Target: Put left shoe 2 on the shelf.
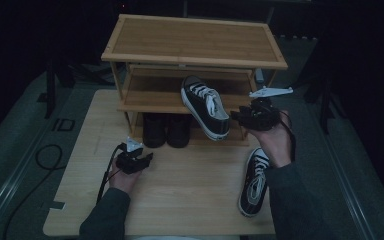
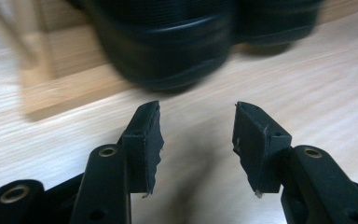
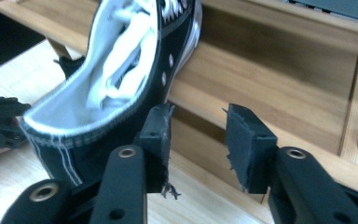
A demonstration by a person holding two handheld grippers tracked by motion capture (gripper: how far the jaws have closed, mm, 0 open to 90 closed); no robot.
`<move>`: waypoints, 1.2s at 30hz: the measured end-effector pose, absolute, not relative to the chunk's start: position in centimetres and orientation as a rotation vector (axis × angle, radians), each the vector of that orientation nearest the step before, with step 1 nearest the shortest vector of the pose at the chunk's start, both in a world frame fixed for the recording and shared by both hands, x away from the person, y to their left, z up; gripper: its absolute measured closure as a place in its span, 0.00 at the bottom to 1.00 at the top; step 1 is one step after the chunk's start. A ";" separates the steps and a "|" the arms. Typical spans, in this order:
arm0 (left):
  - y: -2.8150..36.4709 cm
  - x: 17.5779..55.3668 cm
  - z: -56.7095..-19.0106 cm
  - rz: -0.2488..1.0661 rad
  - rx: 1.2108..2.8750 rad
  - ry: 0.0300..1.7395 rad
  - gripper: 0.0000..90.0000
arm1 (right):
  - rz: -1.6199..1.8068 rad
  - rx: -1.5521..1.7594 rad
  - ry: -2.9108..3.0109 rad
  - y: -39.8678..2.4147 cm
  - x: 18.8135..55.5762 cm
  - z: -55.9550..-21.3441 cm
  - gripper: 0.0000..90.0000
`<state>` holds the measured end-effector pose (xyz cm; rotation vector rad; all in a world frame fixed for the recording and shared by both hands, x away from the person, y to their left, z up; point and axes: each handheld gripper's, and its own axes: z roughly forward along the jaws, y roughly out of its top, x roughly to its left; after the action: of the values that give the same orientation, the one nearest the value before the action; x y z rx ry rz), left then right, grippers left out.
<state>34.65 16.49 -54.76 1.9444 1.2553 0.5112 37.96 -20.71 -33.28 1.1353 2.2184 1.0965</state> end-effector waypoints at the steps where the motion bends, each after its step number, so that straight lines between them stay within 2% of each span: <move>1: 16.2 34.5 -54.7 0.510 1.948 1.248 0.58 | 1.103 1.131 2.226 -20.8 37.8 -33.5 0.71; 6: 14.2 33.9 -54.1 0.516 1.992 1.170 0.58 | 1.101 1.123 2.248 -20.8 37.3 -34.2 0.76; 15: 10.2 34.5 -52.8 0.498 1.988 1.072 0.60 | 1.085 1.128 2.269 -21.1 36.7 -35.6 0.75; 18: 8.7 35.1 -52.6 0.486 1.988 1.050 0.62 | 1.078 1.129 2.279 -21.2 36.6 -35.8 0.78; 29: 4.6 37.2 -53.0 0.497 2.032 1.052 0.77 | 1.070 1.095 2.318 -21.3 35.6 -36.5 0.78; 31: 3.8 37.7 -53.2 0.511 2.038 1.059 0.77 | 1.069 1.094 2.321 -21.3 35.5 -36.6 0.78; 33: 3.2 38.1 -53.3 0.524 2.043 1.063 0.85 | 1.068 1.083 2.331 -21.3 35.1 -36.8 0.78; 36: 2.3 38.8 -53.5 0.552 2.059 1.071 0.89 | 1.066 1.080 2.335 -21.4 35.0 -36.8 0.78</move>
<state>38.80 2.26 -53.53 2.0594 1.0710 0.5519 34.99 -21.36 -36.83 1.0801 2.3346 1.0664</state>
